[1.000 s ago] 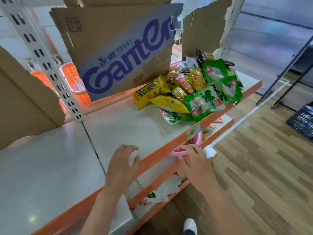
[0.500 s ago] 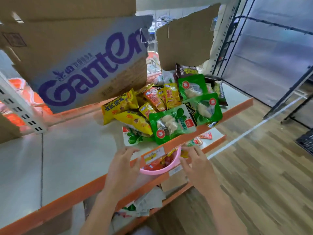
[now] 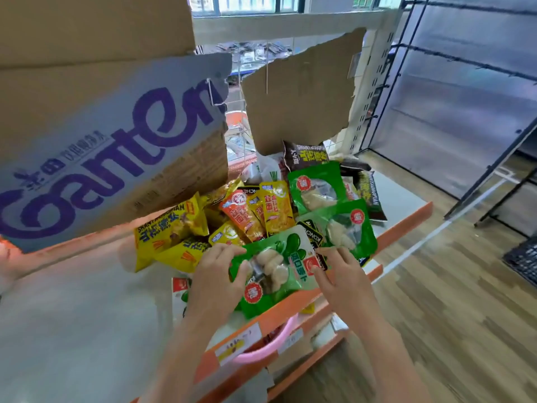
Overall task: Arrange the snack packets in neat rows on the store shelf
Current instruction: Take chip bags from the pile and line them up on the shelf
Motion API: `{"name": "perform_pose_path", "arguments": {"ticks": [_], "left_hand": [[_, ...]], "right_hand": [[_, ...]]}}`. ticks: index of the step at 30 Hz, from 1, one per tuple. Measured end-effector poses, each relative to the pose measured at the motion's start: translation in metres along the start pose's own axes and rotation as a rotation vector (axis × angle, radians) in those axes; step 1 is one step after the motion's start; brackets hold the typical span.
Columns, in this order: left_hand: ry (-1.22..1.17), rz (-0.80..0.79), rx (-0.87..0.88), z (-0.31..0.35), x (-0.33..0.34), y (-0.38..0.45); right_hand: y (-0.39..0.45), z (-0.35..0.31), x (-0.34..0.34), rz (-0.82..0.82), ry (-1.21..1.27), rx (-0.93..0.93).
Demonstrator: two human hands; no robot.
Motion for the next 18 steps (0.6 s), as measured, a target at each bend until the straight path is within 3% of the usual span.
{"name": "perform_pose_path", "arguments": {"ticks": [8, 15, 18], "left_hand": [[0.068, 0.039, 0.003, 0.025, 0.019, 0.060], [0.112, 0.106, -0.075, 0.082, 0.046, 0.116], [0.132, 0.146, -0.066, 0.111, 0.049, 0.153]], "right_hand": [[0.070, 0.030, -0.039, 0.038, 0.049, -0.030], [0.138, 0.063, -0.083, -0.045, 0.035, -0.145], [0.166, 0.084, -0.104, -0.040, 0.049, -0.083]]}}
Point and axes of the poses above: each hand's wrist, its own y-axis towards the middle knuckle, its own x-axis out of the palm, z = x × y, the point moved 5 cm from there along y, towards the middle knuckle, and after that the axes turned 15 degrees about y, right-handed, at the moved point
